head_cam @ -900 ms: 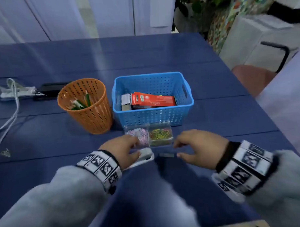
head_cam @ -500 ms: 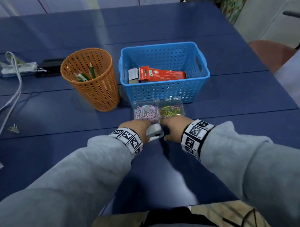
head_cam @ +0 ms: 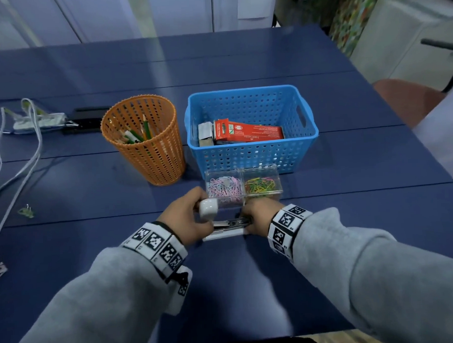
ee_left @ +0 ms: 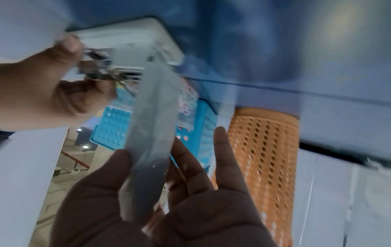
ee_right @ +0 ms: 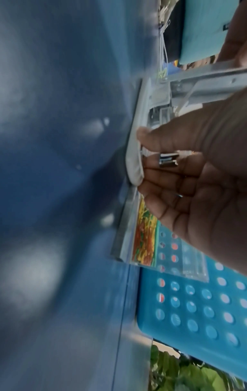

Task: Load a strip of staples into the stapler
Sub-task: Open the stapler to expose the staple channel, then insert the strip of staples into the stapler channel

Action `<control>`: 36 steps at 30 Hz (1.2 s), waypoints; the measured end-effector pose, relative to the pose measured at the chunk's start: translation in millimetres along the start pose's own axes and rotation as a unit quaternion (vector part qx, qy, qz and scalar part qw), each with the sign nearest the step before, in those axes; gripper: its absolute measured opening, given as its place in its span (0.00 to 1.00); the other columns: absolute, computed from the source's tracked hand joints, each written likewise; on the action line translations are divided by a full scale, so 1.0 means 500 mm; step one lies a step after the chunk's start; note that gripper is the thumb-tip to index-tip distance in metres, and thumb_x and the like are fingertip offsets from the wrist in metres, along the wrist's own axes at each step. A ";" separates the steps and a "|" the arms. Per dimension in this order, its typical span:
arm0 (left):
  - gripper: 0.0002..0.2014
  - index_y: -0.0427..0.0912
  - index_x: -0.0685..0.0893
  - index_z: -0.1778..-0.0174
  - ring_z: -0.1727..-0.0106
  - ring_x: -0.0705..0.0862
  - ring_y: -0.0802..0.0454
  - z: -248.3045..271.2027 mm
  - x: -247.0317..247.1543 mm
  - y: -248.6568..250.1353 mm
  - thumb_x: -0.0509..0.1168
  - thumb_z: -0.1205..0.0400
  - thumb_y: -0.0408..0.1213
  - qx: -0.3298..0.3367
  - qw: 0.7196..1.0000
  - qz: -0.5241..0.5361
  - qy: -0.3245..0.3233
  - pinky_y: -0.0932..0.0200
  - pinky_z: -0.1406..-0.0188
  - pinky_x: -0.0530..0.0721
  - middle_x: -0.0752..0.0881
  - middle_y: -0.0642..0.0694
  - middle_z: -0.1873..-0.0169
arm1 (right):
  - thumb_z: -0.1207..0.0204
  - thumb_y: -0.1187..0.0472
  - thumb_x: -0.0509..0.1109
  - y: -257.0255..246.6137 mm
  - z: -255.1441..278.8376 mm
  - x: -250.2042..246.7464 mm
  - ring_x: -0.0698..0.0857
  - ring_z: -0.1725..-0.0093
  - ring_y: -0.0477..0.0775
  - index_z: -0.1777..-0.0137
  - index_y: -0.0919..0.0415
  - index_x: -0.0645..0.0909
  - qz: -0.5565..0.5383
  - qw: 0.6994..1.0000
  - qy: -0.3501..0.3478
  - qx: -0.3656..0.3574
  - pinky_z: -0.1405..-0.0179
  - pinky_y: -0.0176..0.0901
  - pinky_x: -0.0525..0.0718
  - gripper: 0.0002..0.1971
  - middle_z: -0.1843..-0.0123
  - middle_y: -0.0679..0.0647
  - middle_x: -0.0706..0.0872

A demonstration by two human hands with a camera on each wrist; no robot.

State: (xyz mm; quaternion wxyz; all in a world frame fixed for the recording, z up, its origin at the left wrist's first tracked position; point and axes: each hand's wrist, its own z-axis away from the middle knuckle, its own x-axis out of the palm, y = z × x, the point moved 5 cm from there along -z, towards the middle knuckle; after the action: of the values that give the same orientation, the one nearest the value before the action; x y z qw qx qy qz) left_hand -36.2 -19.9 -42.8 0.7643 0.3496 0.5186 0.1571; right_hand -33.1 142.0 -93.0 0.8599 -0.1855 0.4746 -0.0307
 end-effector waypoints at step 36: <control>0.18 0.53 0.78 0.37 0.35 0.78 0.44 -0.044 0.058 -0.054 0.67 0.24 0.39 -0.044 0.964 -0.217 -0.151 0.50 0.34 0.77 0.80 0.45 0.36 | 0.28 0.50 0.70 0.121 0.077 -0.010 0.77 0.35 0.62 0.35 0.58 0.73 0.075 0.991 0.033 0.104 0.36 0.52 0.79 0.24 0.33 0.59 0.76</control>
State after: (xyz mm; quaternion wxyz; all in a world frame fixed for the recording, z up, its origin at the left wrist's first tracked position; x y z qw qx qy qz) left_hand -47.4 -13.3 -86.0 0.8640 0.2147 0.4533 -0.0441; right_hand -11.3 210.5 -91.5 0.8580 -0.0576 0.5099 -0.0214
